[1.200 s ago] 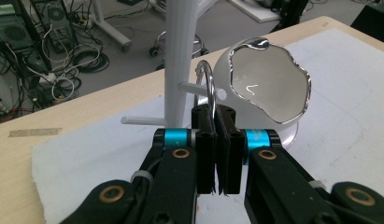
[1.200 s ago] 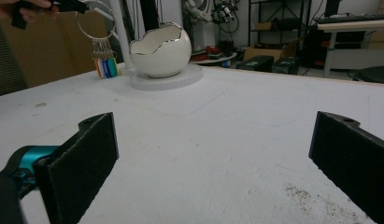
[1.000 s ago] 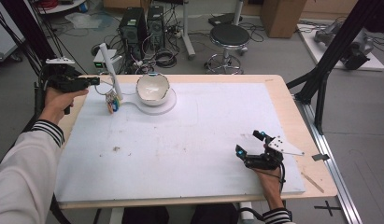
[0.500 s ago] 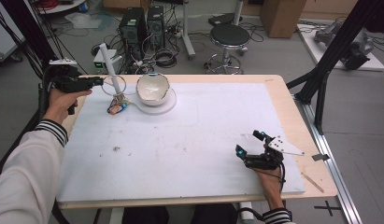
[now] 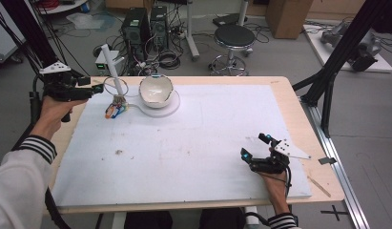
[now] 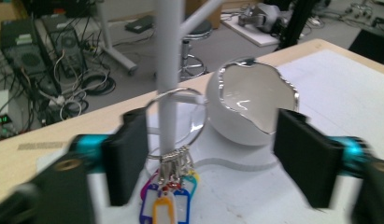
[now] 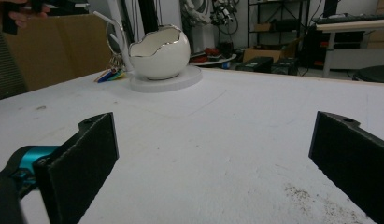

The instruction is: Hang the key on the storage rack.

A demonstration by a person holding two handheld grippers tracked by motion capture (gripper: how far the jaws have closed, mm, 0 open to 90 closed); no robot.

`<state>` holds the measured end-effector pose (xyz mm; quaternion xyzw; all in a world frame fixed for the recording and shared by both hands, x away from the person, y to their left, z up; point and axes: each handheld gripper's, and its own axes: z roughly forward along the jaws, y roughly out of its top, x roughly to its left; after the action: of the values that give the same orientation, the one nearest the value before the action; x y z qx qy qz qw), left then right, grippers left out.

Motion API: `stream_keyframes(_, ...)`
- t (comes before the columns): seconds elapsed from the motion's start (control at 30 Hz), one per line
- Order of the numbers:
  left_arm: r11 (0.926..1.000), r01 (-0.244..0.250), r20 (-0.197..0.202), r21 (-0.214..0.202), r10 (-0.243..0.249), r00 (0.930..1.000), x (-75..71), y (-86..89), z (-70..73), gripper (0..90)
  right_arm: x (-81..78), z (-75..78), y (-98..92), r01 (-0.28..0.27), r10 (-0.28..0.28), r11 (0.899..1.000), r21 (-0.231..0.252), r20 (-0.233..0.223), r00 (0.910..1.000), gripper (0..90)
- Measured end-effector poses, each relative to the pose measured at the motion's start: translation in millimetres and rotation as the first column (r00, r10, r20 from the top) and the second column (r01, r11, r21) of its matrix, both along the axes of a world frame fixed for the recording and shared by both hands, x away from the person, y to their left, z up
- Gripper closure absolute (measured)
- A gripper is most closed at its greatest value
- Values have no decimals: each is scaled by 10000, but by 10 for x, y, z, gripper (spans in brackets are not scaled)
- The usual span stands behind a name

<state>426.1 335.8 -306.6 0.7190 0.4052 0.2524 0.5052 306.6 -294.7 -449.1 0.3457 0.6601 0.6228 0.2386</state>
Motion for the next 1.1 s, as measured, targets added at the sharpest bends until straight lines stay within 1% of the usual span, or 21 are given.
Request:
stream_keyframes(0.07, 9999, -79, 265, 81, 76, 9996, -109, -78, 2, 54, -5, 1, -1, 20, -19, 10000, 95, -132, 9999, 9)
stream_keyframes(0.1, 9999, 129, 450, 53, -132, 9989, -183, -114, -5, 17, -3, 0, -3, 43, -42, 9999, 92, -91, 9999, 8)
stream_keyframes(0.2, 9983, 575, 753, -50, -570, 9955, -333, -187, -33, 17, -5, 0, 0, 37, -37, 10000, 12, -27, 10000, 9)
stream_keyframes(0.3, 9965, 808, 1069, -211, -781, 9912, -507, -260, -104, 17, -19, -1, 5, 46, -46, 10000, 7, 53, 10000, 9)
stream_keyframes(0.33, 9957, 858, 1169, -340, -813, 9898, -571, -283, -145, 17, -19, -3, 3, 90, -90, 10000, 3, 175, 9998, 8)
stream_keyframes(0.47, 9904, 1202, 1525, -689, -1086, 9823, -827, -364, -362, 17, -25, -6, -2, 113, -114, 9999, 35, 203, 9997, 8)
stream_keyframes(0.5, 9894, 1238, 1671, -753, -1099, 9798, -886, -380, -421, 17, -30, -5, 2, 119, -120, 9999, 61, 138, 9998, 9)
stream_keyframes(0.6, 9863, 1313, 2064, -1003, -1085, 9724, -1052, -397, -611, 17, -31, -4, 7, 85, -85, 10000, 1, 162, 9998, 9)
stream_keyframes(0.67, 9861, 1328, 2173, -995, -1087, 9700, -1133, -397, -733, 17, -29, -4, 12, 75, -73, 9999, -69, 254, 9996, 9)
stream_keyframes(0.73, 9871, 1294, 2270, -942, -1053, 9682, -1194, -390, -843, 17, -33, -4, 15, 67, -65, 9999, -96, 224, 9997, 9)
stream_keyframes(0.77, 9884, 1233, 2248, -890, -1007, 9692, -1222, -387, -893, 17, -34, -4, 16, 64, -62, 9999, -104, 224, 9997, 9)
stream_keyframes(0.8, 9875, 1205, 2363, -1017, -937, 9672, -1246, -383, -933, 17, -36, -5, 15, 77, -74, 9999, -139, 257, 9996, 9)
stream_keyframes(0.83, 9872, 1210, 2398, -1038, -932, 9663, -1259, -376, -956, 17, -41, -4, 20, 108, -105, 9999, -98, 264, 9996, 9)
stream_keyframes(0.9, 9866, 1144, 2410, -1161, -838, 9669, -1290, -377, -1014, 17, -43, -6, 18, 108, -104, 9999, -110, 305, 9995, 9)
stream_keyframes(0.93, 9862, 1168, 2469, -1177, -848, 9653, -1305, -379, -1044, 17, -44, -5, 18, 110, -107, 9999, -113, 321, 9994, 9)
stream_keyframes(0.97, 9869, 1130, 2517, -1150, -811, 9644, -1325, -390, -1073, 17, -43, -6, 17, 102, -98, 9999, -113, 320, 9994, 9)
stream_keyframes(1.07, 9874, 1219, 2618, -1006, -919, 9607, -1379, -431, -1155, 17, -38, -7, 14, 124, -121, 9999, -96, 352, 9993, 9)
stream_keyframes(1.1, 9877, 1251, 2692, -942, -957, 9583, -1397, -446, -1180, 17, -39, -6, 16, 119, -116, 9999, -83, 345, 9993, 9)
